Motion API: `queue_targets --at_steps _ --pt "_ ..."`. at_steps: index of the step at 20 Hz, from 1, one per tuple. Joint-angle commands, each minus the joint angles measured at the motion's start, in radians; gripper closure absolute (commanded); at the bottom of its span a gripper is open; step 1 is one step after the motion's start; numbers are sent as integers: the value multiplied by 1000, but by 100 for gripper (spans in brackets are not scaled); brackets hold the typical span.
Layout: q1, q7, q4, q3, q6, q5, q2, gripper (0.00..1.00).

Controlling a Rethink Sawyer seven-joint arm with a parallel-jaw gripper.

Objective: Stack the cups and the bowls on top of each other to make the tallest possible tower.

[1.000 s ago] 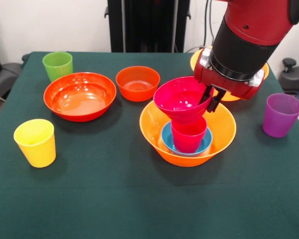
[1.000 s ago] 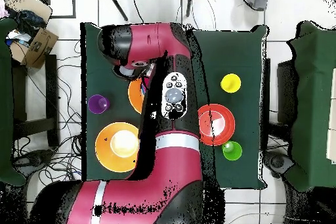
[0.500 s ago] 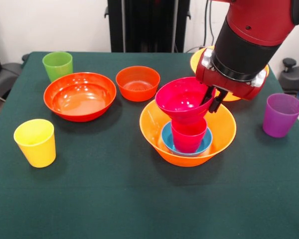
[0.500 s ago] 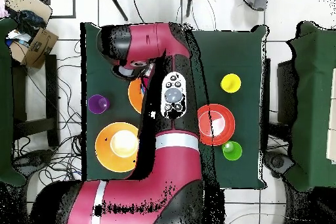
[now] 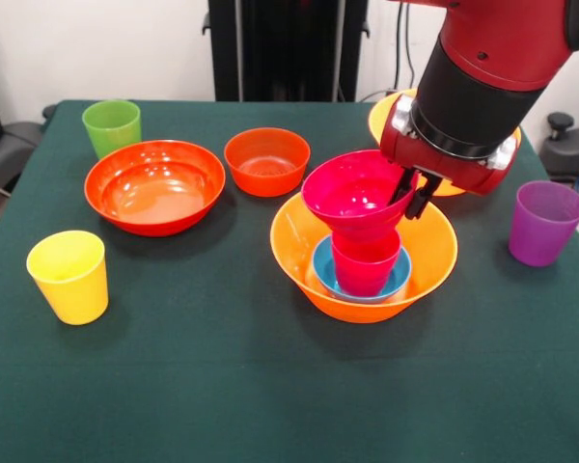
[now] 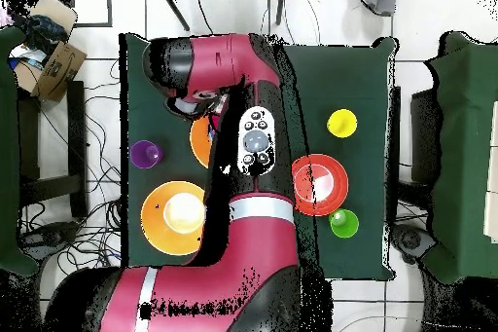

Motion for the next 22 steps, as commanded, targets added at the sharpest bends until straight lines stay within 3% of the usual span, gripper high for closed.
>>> queue_targets --at_steps 1,22 --pt "12 -199 -21 97 -60 -77 56 100" --pt "4 -219 -52 98 -95 -87 78 100"
